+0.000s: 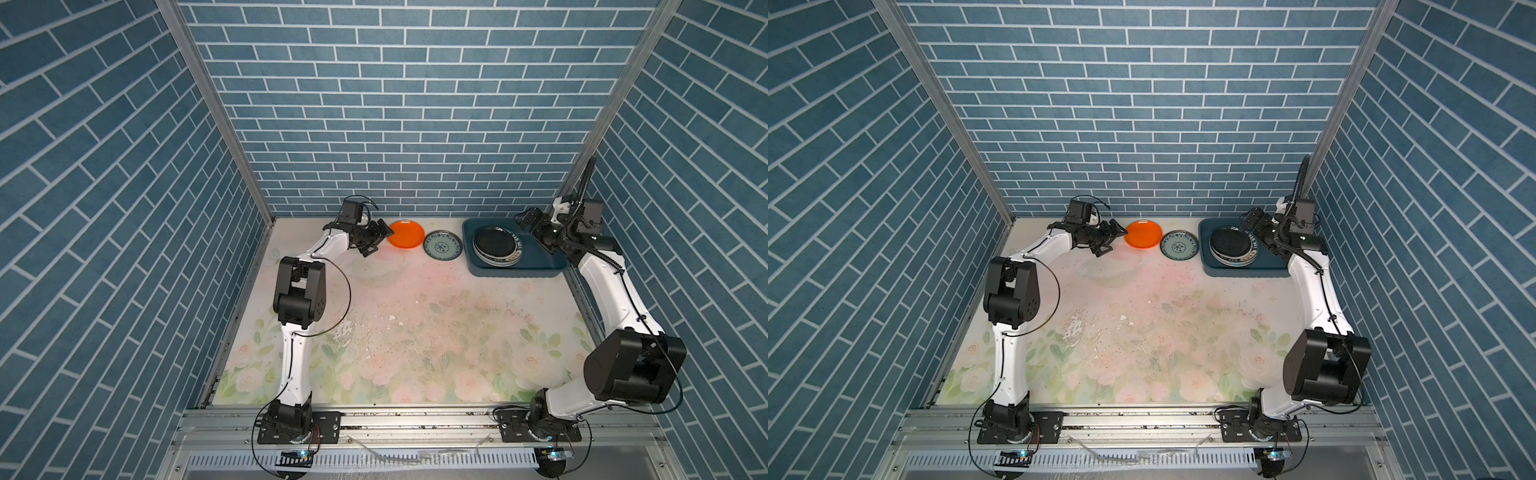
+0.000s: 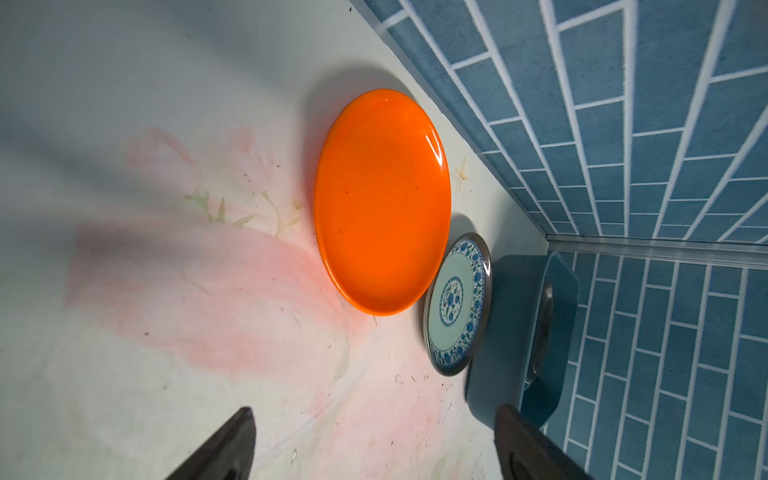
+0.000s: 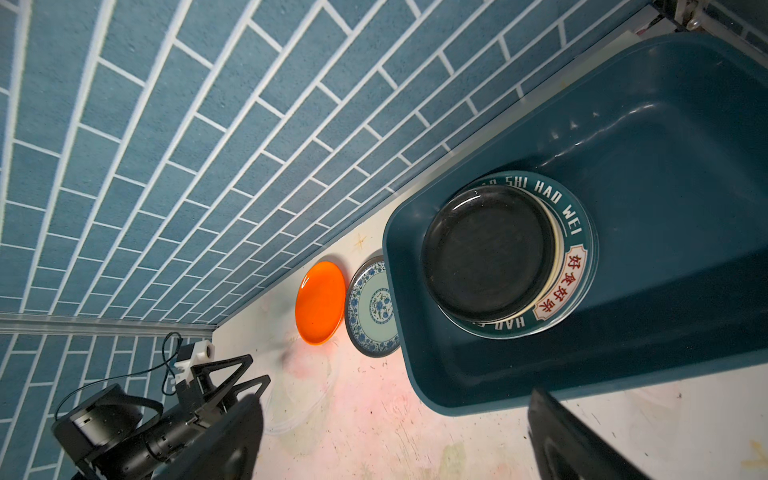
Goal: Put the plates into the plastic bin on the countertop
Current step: 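Open right gripper and raise it from the bin while left reaches orange plate, then grasp the orange plate rim with left gripper and lift it upright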
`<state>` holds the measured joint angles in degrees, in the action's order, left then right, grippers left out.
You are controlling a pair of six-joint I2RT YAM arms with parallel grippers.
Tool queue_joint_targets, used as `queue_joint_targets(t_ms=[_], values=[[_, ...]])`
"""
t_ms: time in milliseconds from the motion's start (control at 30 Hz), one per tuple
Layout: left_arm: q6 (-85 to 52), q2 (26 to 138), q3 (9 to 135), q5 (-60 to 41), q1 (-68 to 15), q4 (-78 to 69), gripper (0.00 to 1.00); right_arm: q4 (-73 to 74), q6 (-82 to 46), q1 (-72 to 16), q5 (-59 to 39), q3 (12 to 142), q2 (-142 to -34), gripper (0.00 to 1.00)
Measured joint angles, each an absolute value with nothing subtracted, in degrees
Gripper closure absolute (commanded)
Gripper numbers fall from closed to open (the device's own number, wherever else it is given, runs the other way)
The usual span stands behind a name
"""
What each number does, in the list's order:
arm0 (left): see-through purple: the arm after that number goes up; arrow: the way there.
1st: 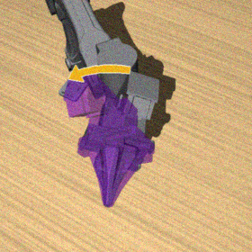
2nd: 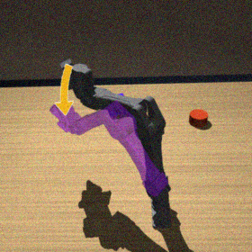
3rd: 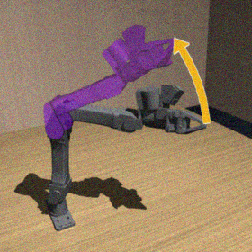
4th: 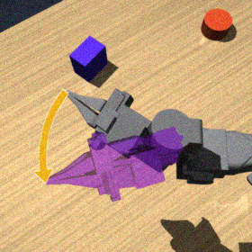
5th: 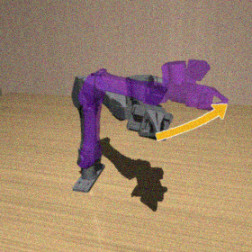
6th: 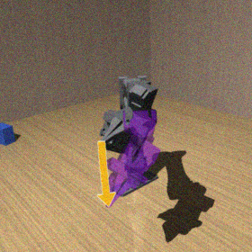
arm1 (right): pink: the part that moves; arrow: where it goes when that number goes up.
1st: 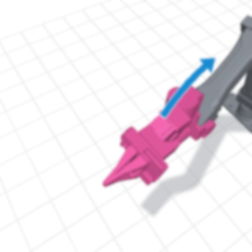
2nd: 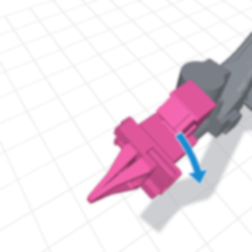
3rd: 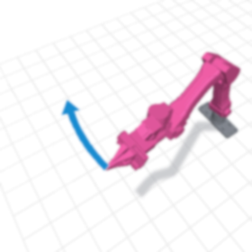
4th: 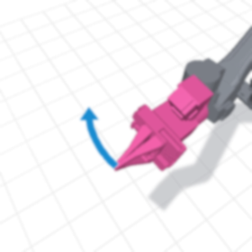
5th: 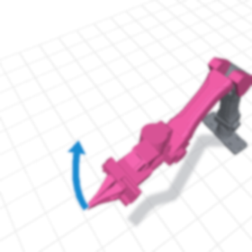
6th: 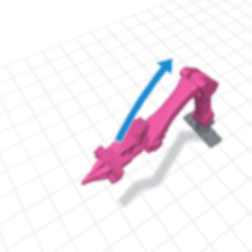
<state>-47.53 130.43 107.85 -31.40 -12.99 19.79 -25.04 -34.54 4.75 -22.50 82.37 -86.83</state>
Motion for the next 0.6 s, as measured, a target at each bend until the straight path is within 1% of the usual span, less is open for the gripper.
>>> queue_joint_targets(t_ms=[167, 600], values=[[-47.94, 134.78, 112.18, -31.79, -12.99, 19.79, 0.19, -25.26, -34.59, 4.62, -21.19, 81.87, -85.54, 0.01], [-51.24, 140.14, 112.25, -31.31, -13.02, 17.17, 0.26, -25.3, -34.72, 4.6, -18.33, 80.9, -83.55, 0.01]])
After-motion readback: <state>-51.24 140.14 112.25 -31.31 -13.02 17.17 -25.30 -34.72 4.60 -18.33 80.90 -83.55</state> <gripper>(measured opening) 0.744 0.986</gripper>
